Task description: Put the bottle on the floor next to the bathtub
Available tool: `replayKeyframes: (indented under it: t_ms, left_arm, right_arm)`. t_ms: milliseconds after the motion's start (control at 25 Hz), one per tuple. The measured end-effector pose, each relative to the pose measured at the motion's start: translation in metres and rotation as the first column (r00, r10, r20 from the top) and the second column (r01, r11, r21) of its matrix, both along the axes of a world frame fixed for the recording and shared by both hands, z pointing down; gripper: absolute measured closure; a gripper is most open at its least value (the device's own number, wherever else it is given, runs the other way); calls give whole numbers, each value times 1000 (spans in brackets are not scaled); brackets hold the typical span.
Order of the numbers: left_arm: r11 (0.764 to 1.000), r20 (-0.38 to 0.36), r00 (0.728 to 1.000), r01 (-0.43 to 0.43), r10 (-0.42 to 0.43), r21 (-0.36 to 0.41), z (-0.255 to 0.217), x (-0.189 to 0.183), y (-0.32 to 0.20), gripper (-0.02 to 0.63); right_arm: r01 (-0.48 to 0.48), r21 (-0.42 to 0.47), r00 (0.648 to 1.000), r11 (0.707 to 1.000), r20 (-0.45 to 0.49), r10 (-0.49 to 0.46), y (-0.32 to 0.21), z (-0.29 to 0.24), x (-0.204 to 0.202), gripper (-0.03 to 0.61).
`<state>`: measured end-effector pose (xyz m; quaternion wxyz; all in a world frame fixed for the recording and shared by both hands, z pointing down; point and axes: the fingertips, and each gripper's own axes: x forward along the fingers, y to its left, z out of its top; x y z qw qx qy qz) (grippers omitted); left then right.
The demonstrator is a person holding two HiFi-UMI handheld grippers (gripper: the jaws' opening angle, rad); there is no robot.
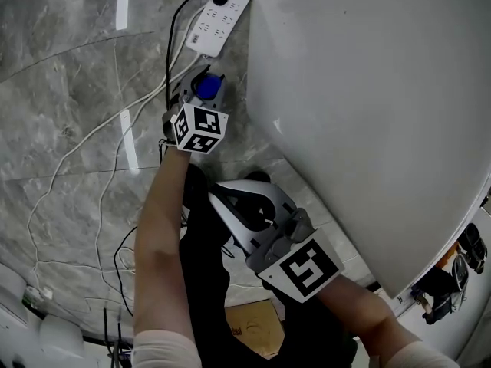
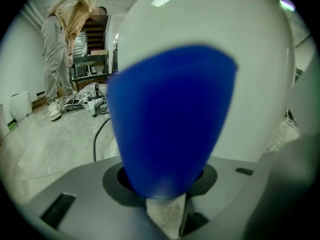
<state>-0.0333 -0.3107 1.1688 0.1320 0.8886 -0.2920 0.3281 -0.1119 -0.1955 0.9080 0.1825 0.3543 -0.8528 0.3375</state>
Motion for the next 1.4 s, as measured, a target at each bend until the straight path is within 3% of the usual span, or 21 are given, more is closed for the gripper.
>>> replayKeyframes:
  t_ms: [160,520,1080,1400]
  left_arm:
    - [1000,20,1000,-13,13,-9,4,-4,3,411]
    - [996,62,997,-41,46,-76,6,-15,18,300]
    - [992,122,991,-49,64,-118,-47,-55,30,288]
    - [987,161,982,-75,98,-142,-112,-80,38,288]
  right_arm:
    - [-4,-20,1000,1000,-10,3,6,8,0,549]
    - [-11,-56,1000,998,-2,11,15,5,-2,549]
    - [-19,-110,1000,994,11,20,30,-28,-8,549]
    - [-3,-145,998,989,56,12,28,-74,-11,549]
